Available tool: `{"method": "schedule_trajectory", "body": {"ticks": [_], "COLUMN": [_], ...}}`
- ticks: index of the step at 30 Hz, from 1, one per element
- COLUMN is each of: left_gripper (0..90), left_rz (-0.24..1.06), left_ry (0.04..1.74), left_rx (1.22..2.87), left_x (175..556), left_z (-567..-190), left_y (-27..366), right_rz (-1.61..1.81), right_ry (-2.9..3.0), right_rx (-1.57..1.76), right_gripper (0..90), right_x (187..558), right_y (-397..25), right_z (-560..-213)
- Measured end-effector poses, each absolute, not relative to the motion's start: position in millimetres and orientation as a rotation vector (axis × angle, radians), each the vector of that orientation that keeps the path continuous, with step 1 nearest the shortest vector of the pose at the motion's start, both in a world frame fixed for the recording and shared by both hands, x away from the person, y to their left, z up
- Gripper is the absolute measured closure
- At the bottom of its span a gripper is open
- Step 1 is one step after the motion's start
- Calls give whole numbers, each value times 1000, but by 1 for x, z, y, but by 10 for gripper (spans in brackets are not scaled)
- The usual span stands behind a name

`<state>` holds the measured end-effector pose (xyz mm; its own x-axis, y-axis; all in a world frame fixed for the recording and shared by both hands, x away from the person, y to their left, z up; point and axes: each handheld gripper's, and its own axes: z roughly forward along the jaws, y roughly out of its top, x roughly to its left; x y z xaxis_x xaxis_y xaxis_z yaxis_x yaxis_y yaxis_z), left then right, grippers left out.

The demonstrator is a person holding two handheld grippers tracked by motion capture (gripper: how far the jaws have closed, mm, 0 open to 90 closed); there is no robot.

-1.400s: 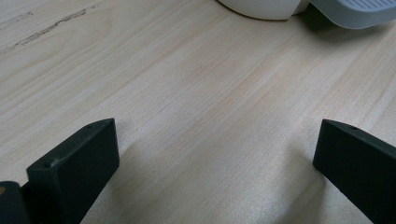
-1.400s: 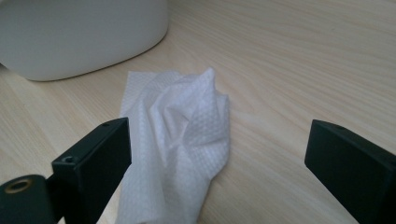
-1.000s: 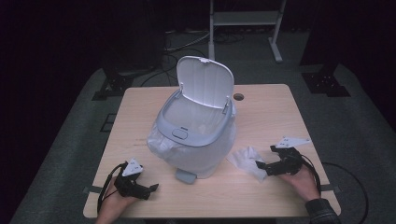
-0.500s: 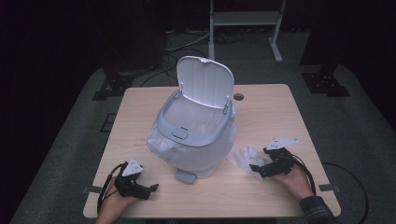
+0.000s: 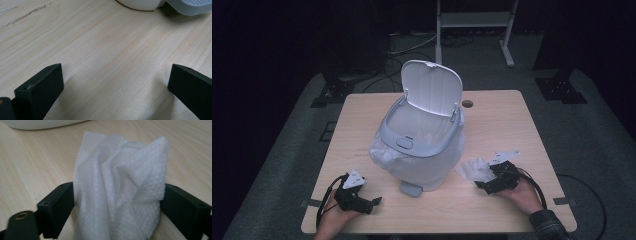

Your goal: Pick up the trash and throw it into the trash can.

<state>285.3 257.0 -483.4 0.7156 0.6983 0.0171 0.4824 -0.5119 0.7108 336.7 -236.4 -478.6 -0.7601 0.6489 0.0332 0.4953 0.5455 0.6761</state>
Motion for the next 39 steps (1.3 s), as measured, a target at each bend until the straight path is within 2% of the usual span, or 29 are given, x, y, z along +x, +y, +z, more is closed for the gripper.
{"method": "schedule_trajectory", "body": {"ticks": [4, 14, 16, 39], "left_gripper": [0, 0, 0, 0], "left_rz": [395, 394, 394, 393], "left_ry": [892, 892, 892, 892], "left_rx": [2213, 2213, 2213, 2212], "left_x": [285, 285, 285, 285], "left_z": [-483, -483, -483, -483], "left_y": [257, 257, 257, 257], "right_rz": [1007, 1016, 997, 1210], "right_ry": [2549, 2551, 2542, 2528], "right_rx": [938, 892, 878, 935], "right_gripper": [247, 724, 788, 806], "right_x": [334, 330, 329, 327], "right_y": [-237, -239, -240, -259], "right_z": [-478, -473, -472, -447]}}
